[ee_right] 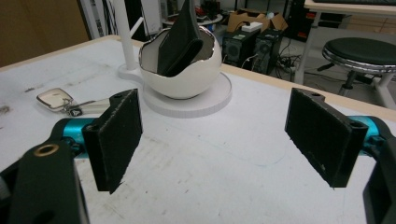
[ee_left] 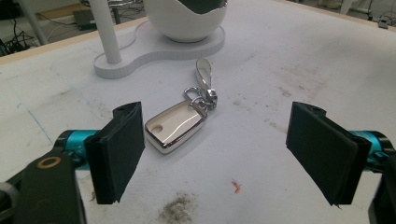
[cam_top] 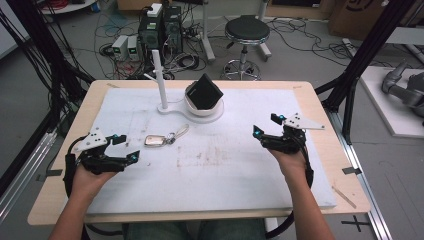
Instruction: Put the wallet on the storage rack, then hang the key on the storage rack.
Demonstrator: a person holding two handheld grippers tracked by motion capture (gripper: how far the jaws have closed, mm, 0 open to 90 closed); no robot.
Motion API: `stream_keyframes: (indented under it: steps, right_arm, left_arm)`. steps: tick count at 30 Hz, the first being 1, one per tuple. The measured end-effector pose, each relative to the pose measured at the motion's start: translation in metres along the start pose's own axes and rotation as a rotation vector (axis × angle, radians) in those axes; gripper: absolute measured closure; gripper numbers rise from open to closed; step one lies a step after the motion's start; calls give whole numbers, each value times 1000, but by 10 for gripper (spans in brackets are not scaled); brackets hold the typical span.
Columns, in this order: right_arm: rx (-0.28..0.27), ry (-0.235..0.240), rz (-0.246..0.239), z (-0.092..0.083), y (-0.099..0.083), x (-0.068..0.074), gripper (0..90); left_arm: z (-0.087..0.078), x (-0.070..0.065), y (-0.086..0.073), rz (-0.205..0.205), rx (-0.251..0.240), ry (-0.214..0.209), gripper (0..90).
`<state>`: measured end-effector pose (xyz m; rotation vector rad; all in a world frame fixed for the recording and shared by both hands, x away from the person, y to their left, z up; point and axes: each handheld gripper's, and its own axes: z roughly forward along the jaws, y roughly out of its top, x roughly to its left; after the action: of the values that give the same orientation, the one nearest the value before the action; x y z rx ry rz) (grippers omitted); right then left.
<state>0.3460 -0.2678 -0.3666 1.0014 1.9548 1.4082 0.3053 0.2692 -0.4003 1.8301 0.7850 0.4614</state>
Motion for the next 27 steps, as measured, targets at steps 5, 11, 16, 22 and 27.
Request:
stream_keyframes:
  steps: [5,11,16,22,27]
  right_arm:
    - [17,-7,-3,1,-4,1,194]
    - [29,-10,13,3,-6,-2,194]
    - [27,-4,19,2,-8,-3,194]
    - [19,-12,28,-2,-8,-6,194]
    - [20,-14,25,-4,-8,-5,194]
  left_arm:
    - [2,-1,2,3,-4,-10,196]
    - [2,0,2,4,1,-6,195]
    - [0,0,4,-2,-14,0,195]
    - [14,-2,4,9,12,-31,195]
    - [27,-7,11,10,0,-39,195]
